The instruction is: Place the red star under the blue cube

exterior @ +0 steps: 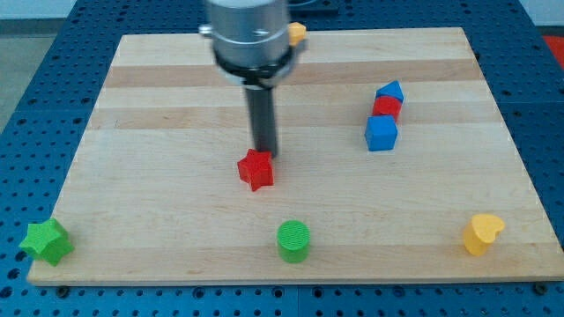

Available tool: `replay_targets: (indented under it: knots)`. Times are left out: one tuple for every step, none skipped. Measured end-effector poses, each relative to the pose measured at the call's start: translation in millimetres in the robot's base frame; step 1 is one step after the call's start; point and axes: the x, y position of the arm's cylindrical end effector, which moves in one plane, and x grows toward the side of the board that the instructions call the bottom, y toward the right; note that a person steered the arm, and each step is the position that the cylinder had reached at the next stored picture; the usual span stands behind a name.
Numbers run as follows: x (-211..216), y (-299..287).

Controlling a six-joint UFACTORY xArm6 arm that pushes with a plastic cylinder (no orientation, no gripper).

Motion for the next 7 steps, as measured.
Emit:
replay_targets:
  knots:
    - [0.0,14.6]
    - [0.0,-9.3]
    - [-0.3,-44.1]
    - [2.9,-72.4]
    - [28.7,-78.9]
    - [46.6,-40.5]
    - [43.3,29.4]
